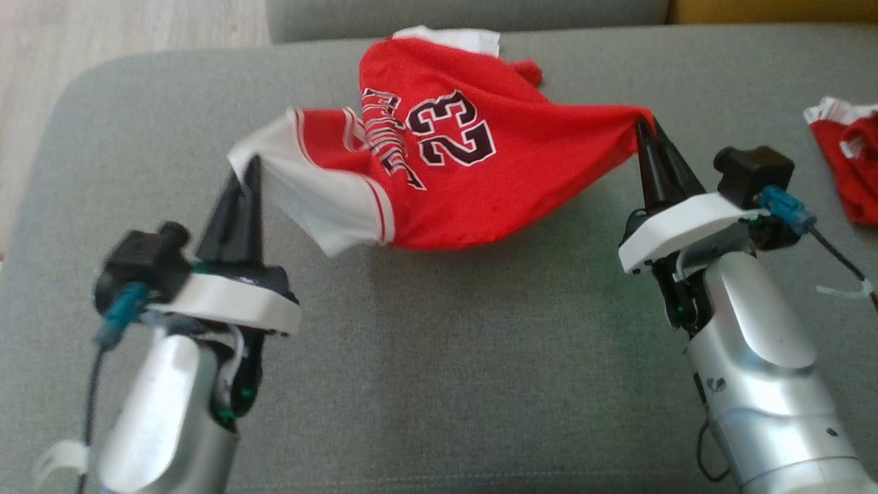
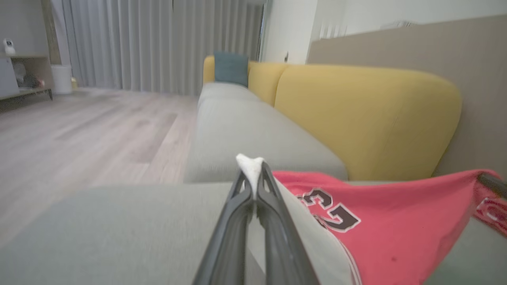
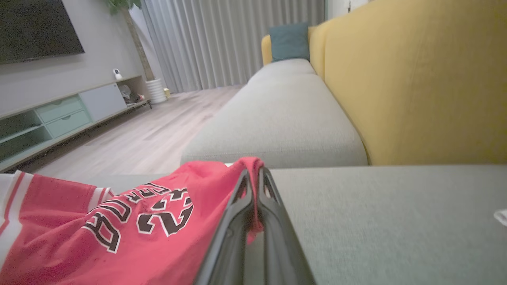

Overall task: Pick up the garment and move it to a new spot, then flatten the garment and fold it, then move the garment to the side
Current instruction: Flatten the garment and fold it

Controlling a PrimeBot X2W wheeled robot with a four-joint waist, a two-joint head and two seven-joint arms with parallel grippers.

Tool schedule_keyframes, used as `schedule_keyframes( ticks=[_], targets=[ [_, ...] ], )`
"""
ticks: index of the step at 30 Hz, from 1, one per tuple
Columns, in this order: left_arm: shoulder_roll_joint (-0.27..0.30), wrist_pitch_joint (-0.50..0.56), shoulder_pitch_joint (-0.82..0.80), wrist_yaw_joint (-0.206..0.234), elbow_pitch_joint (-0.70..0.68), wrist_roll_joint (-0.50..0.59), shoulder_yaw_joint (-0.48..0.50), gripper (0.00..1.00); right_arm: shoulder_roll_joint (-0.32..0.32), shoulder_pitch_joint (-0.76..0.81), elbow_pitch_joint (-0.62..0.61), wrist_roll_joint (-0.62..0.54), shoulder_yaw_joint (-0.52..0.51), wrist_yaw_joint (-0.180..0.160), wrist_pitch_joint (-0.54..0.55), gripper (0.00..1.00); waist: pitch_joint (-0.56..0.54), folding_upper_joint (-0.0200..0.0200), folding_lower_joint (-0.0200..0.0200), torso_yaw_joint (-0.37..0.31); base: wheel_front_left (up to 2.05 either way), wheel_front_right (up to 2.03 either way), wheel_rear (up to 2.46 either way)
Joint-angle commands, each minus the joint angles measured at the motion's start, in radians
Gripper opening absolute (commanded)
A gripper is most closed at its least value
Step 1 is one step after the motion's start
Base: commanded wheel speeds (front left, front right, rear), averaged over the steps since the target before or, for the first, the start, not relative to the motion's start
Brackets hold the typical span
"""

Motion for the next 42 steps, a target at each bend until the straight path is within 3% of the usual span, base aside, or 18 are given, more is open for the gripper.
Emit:
schedule_keyframes(
  ticks=[1, 8, 15, 20, 24, 29, 33, 37, 42],
  targets=[
    [0.037, -0.014, -0.026, 0.011, -0.085, 0.0, 0.05, 0.0, 0.003, -0.001, -0.064, -0.013, 0.02, 0.007, 0.011, 0.0, -0.03, 0.0, 0.0, 0.0, 0.0, 0.0, 0.0],
    [0.11, 0.047, -0.044, 0.035, -0.384, 0.02, 0.092, 0.0, -0.055, 0.056, -0.342, 0.015, 0.035, 0.007, 0.086, 0.0, -0.112, 0.0, 0.0, -0.015, 0.0, 0.0, 0.0],
    [0.189, 0.151, -0.098, 0.04, -0.614, 0.055, 0.12, 0.0, -0.136, 0.119, -0.7, 0.06, 0.001, 0.007, 0.19, 0.0, -0.157, 0.0, 0.0, -0.042, 0.0, 0.0, 0.0],
    [0.232, 0.23, -0.169, 0.029, -0.708, 0.068, 0.129, 0.0, -0.18, 0.15, -0.945, 0.062, -0.048, 0.007, 0.282, 0.0, -0.157, 0.0, 0.0, -0.058, 0.0, 0.0, 0.0],
    [0.257, 0.275, -0.232, 0.013, -0.707, 0.067, 0.131, 0.0, -0.192, 0.163, -1.056, 0.058, -0.063, 0.007, 0.342, 0.0, -0.139, 0.0, 0.0, -0.07, 0.0, 0.0, 0.0],
    [0.262, 0.307, -0.308, -0.006, -0.638, 0.039, 0.131, 0.0, -0.186, 0.149, -1.061, 0.064, -0.063, 0.007, 0.383, 0.0, -0.088, 0.0, 0.0, -0.071, 0.0, 0.0, 0.0],
    [0.272, 0.322, -0.425, -0.038, -0.493, 0.029, 0.119, 0.0, -0.182, 0.06, -0.964, 0.07, -0.044, 0.007, 0.386, 0.0, -0.015, 0.0, 0.0, -0.063, 0.0, 0.0, 0.0],
    [0.275, 0.313, -0.596, -0.076, -0.296, 0.055, 0.083, 0.0, -0.179, -0.137, -0.776, 0.039, -0.02, 0.007, 0.341, 0.0, 0.058, 0.0, 0.0, -0.051, 0.0, 0.0, 0.0],
    [0.259, 0.246, -0.845, -0.094, -0.022, 0.116, 0.044, 0.0, -0.132, -0.431, -0.437, -0.044, -0.001, 0.007, 0.224, 0.0, 0.113, 0.0, 0.0, -0.049, 0.0, 0.0, 0.0]
  ],
)
